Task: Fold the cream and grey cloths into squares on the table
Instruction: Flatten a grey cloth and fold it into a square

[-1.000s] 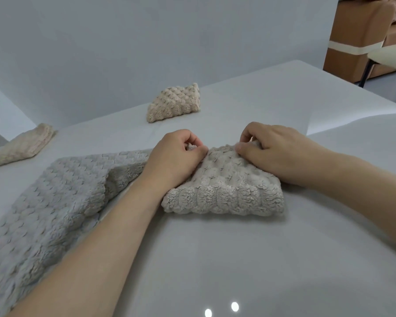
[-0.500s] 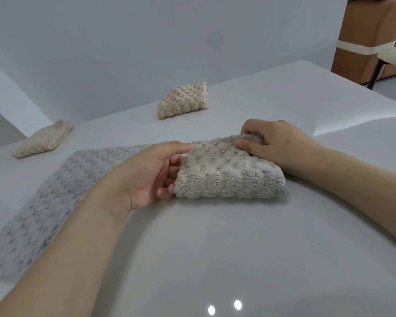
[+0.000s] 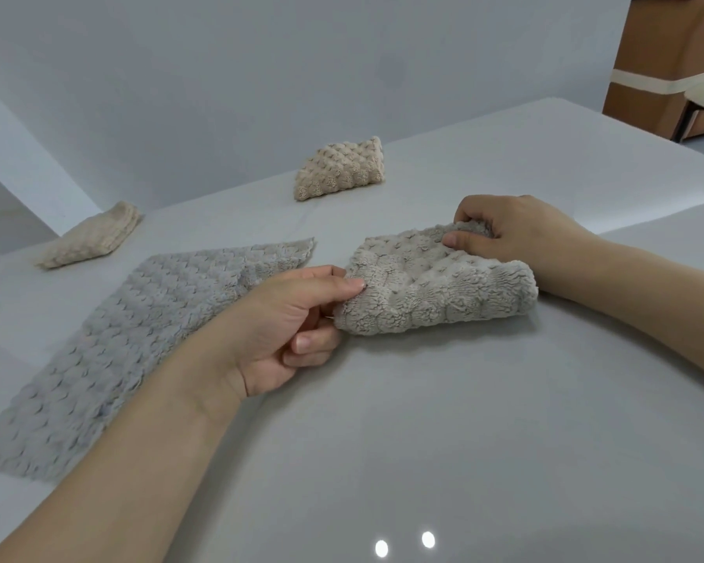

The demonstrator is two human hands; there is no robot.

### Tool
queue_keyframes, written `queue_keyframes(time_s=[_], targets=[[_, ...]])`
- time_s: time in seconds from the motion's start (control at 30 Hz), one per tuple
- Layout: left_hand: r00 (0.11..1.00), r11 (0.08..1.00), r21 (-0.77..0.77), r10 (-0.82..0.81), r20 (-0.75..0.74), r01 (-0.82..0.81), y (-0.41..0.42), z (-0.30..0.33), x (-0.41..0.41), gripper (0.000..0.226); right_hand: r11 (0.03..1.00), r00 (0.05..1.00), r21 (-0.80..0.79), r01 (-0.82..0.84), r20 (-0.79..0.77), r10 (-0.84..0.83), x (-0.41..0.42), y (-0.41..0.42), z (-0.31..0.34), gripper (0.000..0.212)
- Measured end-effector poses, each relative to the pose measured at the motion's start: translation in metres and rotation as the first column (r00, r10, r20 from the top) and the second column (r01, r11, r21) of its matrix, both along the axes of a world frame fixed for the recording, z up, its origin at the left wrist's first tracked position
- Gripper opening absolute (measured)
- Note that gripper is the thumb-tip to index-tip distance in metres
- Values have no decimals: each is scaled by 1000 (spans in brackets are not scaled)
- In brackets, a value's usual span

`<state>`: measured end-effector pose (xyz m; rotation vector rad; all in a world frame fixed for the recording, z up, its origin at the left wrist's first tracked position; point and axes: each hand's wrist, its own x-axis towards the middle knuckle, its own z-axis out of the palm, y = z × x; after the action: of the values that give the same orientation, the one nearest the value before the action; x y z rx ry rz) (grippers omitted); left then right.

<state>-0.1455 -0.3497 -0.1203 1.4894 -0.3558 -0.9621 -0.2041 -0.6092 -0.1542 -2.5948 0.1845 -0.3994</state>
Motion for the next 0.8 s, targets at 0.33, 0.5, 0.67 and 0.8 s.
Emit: queue_keyframes(time_s=[0.33,0.5,0.67,0.8], targets=[[602,783,440,-107,792,-440,-14,-9,-3,20,991,995,123,-51,-82,61,-6,3,5,27],[-17,830,187,-229,973,-525,-21,9,-40,14,990,993,122,-71,-84,82,-1,2,3,26],[-109,882,271,-336,936,-386,-54,-7,-90,33,993,995,100,-61,-78,69,-3,4,4,23],[-126,836,264,-364,923,-482,-61,-12,-82,22,996,997,72,-51,-58,55,-3,6,4,23]])
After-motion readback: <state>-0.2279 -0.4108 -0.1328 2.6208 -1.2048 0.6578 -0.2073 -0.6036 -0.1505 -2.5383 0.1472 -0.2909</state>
